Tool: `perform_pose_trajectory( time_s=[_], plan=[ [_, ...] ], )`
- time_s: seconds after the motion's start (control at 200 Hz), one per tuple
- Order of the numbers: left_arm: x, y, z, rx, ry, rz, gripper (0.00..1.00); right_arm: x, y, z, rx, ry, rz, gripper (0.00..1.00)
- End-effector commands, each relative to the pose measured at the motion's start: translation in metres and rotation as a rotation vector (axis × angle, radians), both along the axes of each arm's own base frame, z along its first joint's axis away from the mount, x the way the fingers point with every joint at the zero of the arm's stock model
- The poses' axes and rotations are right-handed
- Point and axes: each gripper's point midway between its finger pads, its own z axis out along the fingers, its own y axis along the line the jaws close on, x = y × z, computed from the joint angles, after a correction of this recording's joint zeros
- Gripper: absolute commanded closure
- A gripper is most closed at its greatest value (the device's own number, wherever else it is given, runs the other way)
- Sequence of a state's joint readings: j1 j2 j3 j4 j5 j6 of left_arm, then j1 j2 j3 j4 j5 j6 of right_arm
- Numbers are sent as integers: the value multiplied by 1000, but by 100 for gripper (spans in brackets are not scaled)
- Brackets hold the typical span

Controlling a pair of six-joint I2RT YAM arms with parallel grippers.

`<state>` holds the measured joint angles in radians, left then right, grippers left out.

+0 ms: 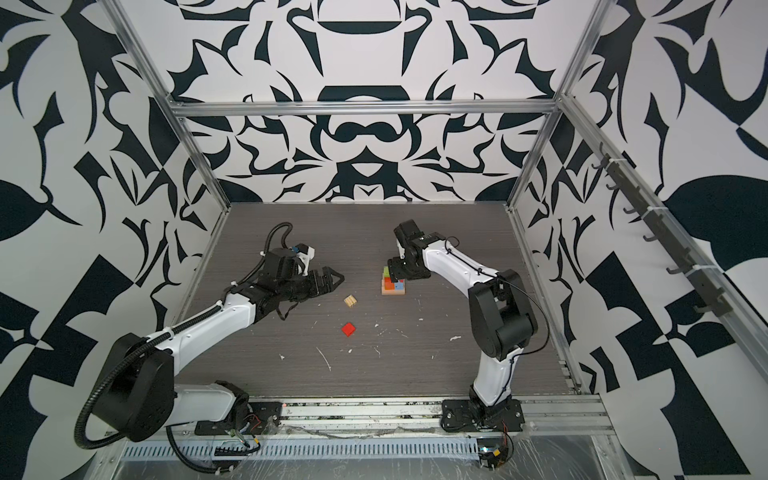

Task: Build the wood block tower
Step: 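Raise the open right gripper above the stack, then swing the right gripper toward the red cube nearer the robot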

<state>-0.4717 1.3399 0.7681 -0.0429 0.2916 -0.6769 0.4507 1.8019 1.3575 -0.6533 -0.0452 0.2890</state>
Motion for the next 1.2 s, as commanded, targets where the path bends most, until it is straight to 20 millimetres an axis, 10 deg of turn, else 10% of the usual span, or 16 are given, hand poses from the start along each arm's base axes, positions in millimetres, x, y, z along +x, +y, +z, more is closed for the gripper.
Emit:
perform_pose_trajectory(
  time_s=[0.0,0.455,0.82,1.2],
  plan=[
    [1,-1,4,5,-2,-2,0,10,3,13,20,-29,-11,23],
    [2,-1,2,9,5,-1,0,-7,4,24,58,-9,10,24],
    [3,-1,-2,24,23,-1,1,-59,14,58,71,-50,125,25],
    [9,1,-10,32,77,31,0,-114,82,27,22,-24,425,27]
  ],
)
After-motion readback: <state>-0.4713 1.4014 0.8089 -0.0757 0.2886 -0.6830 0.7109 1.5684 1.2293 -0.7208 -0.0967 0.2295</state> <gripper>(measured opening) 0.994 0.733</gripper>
